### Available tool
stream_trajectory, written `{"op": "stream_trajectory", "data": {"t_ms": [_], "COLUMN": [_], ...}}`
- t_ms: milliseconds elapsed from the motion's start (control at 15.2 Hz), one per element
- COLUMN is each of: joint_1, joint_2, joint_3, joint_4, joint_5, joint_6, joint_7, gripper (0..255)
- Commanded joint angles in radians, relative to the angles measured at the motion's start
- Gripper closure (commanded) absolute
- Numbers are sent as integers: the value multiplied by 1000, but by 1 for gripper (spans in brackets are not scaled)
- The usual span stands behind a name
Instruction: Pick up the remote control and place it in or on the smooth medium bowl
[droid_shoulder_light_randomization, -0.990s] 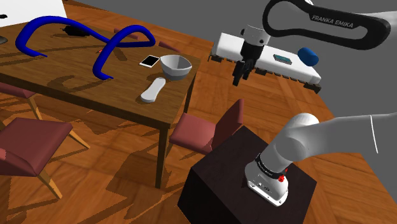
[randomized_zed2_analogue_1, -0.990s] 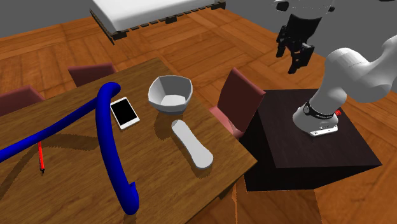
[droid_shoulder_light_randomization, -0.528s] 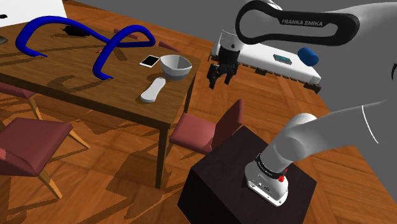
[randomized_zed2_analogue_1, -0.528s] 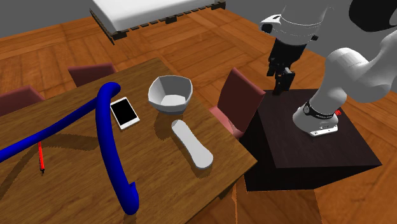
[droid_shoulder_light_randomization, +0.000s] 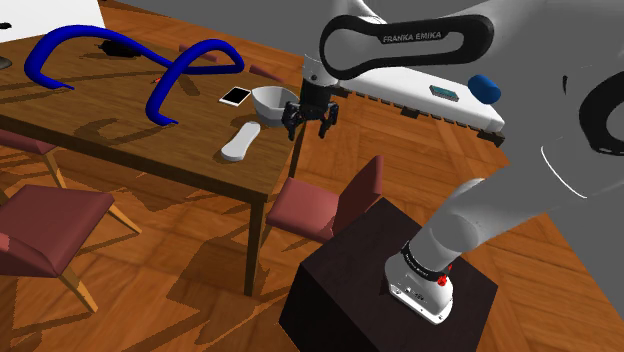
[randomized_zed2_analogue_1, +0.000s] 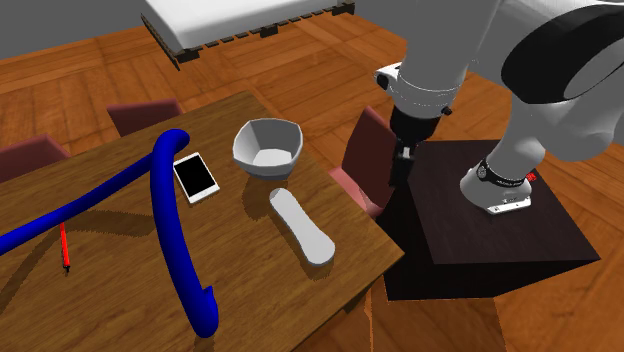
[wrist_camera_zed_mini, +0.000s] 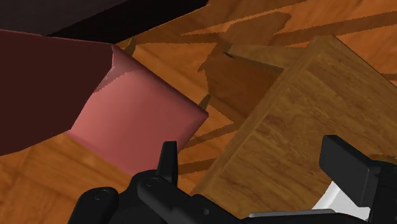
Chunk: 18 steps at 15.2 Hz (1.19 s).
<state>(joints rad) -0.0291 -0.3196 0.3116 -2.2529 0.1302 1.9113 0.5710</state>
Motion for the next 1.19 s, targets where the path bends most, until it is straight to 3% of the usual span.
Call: {"op": "stream_trajectory", "data": {"t_ms": [0,528,990,1122], "joint_1": [-13,-16,40,47], "joint_2": [81,408,695,722], "joint_3": [26,77,38,30], "joint_4": [54,313,616,635], "joint_5": [-16,-142,-253,-261], "joint_6": [33,106,90,97], "joint_7": [88,438,692,709], "gripper": [0,0,0,0]}}
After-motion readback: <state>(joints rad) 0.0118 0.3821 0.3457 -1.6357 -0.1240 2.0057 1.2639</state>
